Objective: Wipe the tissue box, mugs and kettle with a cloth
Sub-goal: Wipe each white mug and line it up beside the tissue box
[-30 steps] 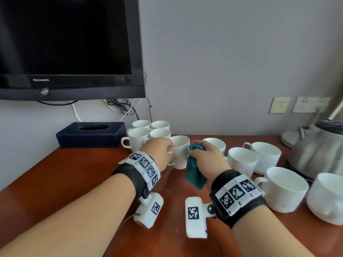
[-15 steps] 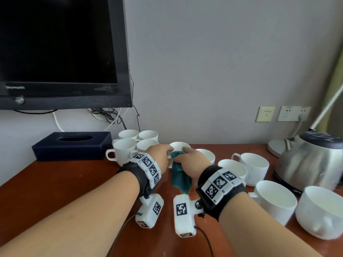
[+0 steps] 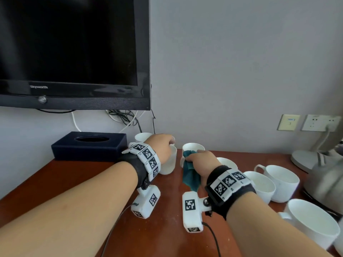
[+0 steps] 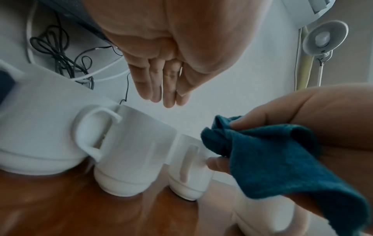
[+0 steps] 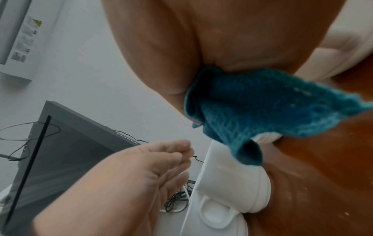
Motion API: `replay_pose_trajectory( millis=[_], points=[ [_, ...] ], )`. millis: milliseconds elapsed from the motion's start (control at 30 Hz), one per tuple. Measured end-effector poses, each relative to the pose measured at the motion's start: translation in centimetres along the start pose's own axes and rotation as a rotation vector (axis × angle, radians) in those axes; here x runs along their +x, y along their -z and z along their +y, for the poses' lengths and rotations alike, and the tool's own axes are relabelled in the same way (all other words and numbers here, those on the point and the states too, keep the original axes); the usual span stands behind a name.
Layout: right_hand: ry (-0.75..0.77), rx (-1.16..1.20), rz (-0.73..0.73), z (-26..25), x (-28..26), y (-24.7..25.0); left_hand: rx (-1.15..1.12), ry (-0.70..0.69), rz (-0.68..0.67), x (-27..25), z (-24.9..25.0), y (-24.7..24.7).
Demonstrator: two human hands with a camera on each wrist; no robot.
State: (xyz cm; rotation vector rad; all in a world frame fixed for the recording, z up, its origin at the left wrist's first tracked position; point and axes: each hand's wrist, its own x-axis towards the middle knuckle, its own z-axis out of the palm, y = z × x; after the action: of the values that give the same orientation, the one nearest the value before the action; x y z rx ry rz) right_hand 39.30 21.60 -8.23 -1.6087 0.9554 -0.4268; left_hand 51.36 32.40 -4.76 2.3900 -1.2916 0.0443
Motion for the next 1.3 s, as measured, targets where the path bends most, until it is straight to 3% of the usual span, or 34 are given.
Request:
replay_pose_trajectory(
  millis=[167, 500, 633, 833, 1033, 1133, 1300],
  points=[
    [-0.008, 0.029, 0.003, -0.4, 1.5, -0.5, 0.092, 0.017, -0.144, 1.3, -1.4, -0.4],
    [0.013, 0.145, -0.04, -0.1, 3.7, -1.7, 0.173, -0.056, -0.259, 3.6, -2.4, -1.8],
    [0.028, 0.032, -0.023, 0.0, 4.7, -1.4, 0.272, -0.125, -0.351, 4.1, -2.3, -2.5],
    [-0.003, -0.016, -0.016, -0.3, 5.2, -0.7, 0.284, -0.161, -0.329, 4.8, -2.4, -3.2],
    [0.005, -0.001, -0.022, -0.4, 6.0, -1.0, 0.199, -0.082, -0.222, 5.1, -2.3, -3.4],
    [-0.054, 0.129, -0.065, -0.6, 6.0, -1.1, 0.216, -0.046, -0.237, 5.2, -2.3, -3.4],
    [-0.029, 0.037, -0.062, -0.9, 6.1, -1.8, 0.209, -0.055, -0.256, 5.7, -2.4, -3.1]
  ],
)
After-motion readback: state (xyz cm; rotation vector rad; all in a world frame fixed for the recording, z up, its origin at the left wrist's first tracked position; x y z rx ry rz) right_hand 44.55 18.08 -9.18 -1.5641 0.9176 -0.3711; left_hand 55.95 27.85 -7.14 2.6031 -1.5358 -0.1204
